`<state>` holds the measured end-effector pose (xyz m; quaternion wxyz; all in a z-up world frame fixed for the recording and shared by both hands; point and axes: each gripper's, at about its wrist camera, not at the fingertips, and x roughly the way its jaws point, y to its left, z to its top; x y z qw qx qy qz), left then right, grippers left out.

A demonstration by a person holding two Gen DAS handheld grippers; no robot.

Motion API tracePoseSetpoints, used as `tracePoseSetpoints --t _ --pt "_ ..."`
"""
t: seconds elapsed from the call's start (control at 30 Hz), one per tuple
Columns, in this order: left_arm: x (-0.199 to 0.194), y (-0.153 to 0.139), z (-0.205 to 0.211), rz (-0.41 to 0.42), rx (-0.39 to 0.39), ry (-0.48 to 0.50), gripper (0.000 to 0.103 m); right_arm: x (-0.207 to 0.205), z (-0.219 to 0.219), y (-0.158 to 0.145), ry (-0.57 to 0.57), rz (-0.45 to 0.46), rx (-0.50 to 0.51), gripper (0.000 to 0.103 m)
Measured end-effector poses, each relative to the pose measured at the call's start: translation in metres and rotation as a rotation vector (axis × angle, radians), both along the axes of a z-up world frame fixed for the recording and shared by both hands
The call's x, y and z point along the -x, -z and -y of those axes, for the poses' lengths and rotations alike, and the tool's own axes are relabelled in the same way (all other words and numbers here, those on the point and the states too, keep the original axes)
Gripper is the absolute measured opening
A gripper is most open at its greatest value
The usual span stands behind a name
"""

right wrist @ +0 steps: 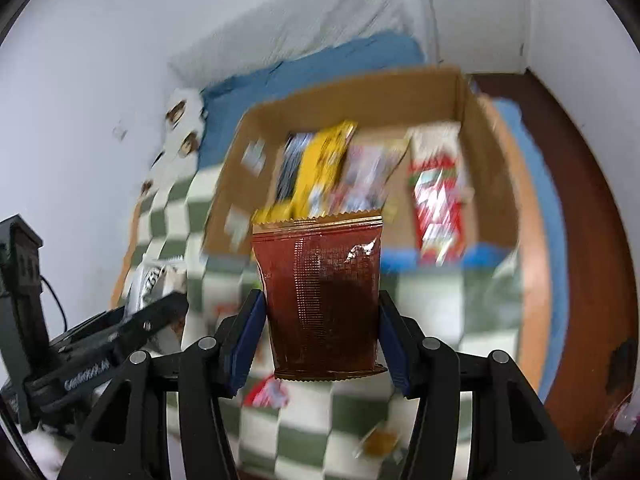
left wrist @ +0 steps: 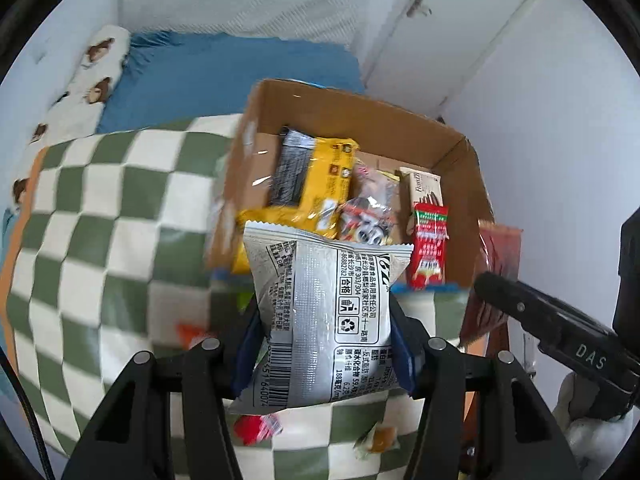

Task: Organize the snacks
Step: 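Carry the white bag and brown packet over the box, then release both packets into the box and withdraw both tools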

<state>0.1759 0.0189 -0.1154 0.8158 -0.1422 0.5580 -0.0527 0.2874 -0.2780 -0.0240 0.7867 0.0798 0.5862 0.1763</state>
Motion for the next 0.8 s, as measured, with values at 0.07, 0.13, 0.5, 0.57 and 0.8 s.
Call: tracePoseSetpoints --t 0.07,0.13,0.5,0.57,0.8 --pt "-0.03 0.011 0.006 -0.044 0.009 0.005 0.053 -0.031 0.002 0.01 0.014 -0.013 0.026 0.057" --pt "-0.055 0.026 0.012 -0.095 0.01 0.016 0.053 -0.057 0.003 0.023 0.022 -0.035 0.048 0.057" --pt "-0.116 0.093 0.025 -0.266 -0.008 0.011 0.054 -0.103 -0.009 0.109 0.01 -0.148 0.133 0.057" --pt "-0.116 0.103 0.027 -0.296 -0.012 0.015 0.055 -0.105 -0.009 0.119 0.01 -0.172 0.124 0.058" --pt "-0.109 0.12 0.023 -0.318 -0.015 0.004 0.087 -0.106 -0.01 0.145 -0.035 -0.251 0.179 0.087"
